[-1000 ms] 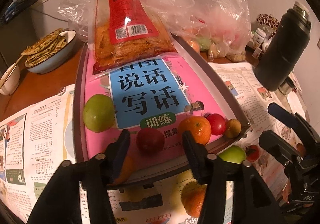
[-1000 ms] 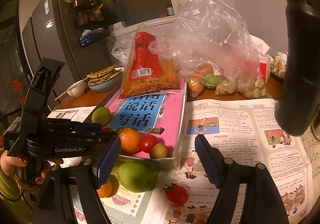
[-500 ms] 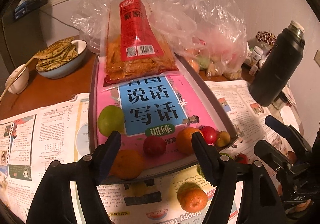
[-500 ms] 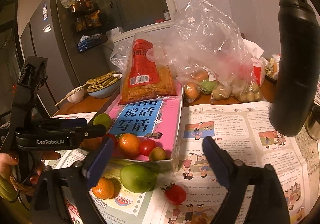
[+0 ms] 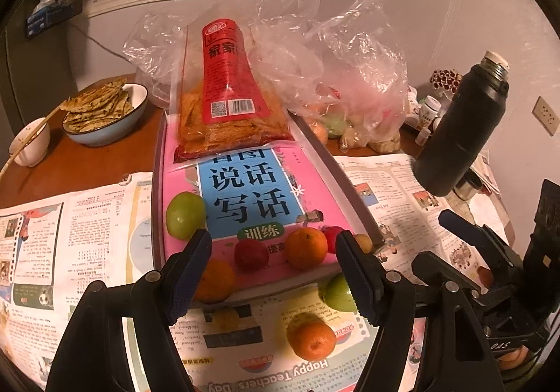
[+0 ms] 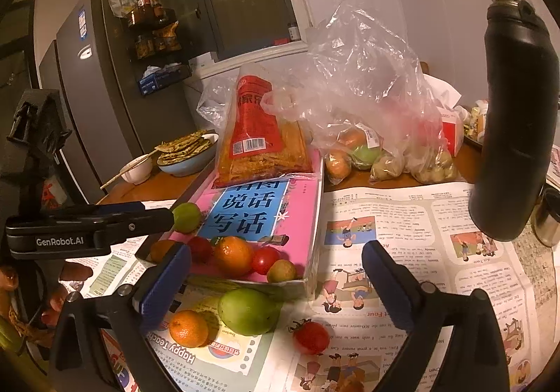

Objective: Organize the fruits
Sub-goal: 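Withdraw both open tools from the book back toward the loose fruit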

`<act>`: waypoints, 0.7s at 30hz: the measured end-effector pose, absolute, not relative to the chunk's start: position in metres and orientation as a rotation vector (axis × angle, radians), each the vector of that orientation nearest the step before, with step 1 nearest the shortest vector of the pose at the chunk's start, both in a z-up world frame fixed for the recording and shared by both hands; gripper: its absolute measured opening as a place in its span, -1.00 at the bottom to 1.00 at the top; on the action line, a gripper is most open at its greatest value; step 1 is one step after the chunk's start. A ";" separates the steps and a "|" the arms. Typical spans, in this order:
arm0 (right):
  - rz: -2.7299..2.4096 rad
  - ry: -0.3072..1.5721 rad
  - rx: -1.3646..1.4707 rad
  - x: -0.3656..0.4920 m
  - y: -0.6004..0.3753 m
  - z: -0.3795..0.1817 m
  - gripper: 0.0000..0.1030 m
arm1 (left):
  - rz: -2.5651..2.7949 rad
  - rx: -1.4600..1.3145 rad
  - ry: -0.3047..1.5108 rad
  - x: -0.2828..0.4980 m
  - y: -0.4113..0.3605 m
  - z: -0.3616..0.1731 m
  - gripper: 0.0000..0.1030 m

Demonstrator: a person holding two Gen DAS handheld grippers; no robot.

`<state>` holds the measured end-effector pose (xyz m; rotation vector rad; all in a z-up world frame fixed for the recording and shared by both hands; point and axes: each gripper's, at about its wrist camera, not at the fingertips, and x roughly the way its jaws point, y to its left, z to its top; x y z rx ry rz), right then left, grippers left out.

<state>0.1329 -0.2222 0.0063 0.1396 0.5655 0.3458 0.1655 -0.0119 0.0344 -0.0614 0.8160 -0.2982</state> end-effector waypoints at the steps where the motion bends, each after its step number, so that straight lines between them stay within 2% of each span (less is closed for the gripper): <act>1: 0.344 0.568 0.138 0.133 -0.222 0.006 0.92 | -0.299 -0.063 0.816 0.165 -0.012 0.035 0.45; 21: 0.356 0.529 0.163 0.119 -0.229 0.020 0.98 | -0.301 -0.076 0.774 0.145 -0.014 0.052 0.46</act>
